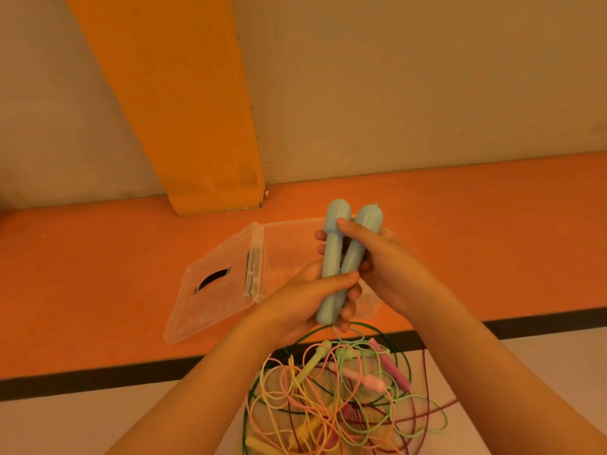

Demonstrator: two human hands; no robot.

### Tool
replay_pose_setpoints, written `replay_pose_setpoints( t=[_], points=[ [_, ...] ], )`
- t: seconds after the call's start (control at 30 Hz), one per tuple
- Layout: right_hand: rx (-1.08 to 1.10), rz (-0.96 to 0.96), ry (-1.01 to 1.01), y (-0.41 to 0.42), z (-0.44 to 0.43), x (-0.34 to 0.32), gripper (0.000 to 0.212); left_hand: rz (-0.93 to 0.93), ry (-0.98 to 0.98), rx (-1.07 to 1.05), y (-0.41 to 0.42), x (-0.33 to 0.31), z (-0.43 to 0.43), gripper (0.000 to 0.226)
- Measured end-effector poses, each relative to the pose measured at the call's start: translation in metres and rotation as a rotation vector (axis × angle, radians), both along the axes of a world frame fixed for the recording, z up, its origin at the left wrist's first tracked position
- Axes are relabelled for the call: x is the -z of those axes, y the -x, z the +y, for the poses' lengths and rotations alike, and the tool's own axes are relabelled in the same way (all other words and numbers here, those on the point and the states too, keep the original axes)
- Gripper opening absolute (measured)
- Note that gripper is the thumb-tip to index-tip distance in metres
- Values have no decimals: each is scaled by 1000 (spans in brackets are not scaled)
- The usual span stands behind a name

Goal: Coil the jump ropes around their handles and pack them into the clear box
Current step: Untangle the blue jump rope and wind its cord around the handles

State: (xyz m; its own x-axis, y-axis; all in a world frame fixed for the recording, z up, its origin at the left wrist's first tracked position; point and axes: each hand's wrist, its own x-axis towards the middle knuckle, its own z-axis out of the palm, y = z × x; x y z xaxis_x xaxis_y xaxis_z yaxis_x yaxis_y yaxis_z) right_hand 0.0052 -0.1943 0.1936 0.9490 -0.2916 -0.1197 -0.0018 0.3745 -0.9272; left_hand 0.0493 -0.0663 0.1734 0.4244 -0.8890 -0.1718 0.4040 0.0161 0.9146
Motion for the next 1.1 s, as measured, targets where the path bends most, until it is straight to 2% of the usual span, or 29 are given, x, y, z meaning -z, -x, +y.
replay_pose_setpoints(
  t=[0.2, 0.33, 0.4, 0.47, 0.53, 0.63, 0.73, 0.83, 1.0, 1.1],
  points=[
    [-49, 24, -40, -2, 2, 0, 33, -1, 36, -24, 3, 0, 0, 9],
    [-46, 28, 12, -1, 1, -3, 37, 0, 40, -13, 2, -2, 1, 15],
    [94, 73, 204, -2, 1, -3, 32, -19, 17, -57, 2, -4, 1, 20],
    [337, 104, 372, -5, -2, 0, 39, -35, 3, -105, 2, -7, 0, 23],
    [468, 64, 387, -7, -8, 1, 43, -34, -2, -121, 2, -9, 0, 20],
    [379, -26, 325, -10, -18, 5, 37, -14, -1, -88, 3, -13, 0, 19],
    [208, -79, 229, -13, -21, 12, 56, -26, 16, -63, 6, -15, -1, 28],
    [138, -100, 138, -16, -17, 15, 72, -6, 58, -80, 4, -17, 1, 28],
    [96, -69, 202, -17, -7, 22, 58, 51, 127, -40, -5, -22, 9, 17],
    [130, -58, 244, -19, -4, 24, 40, 95, 143, 33, -5, -25, 12, 18]
  ],
)
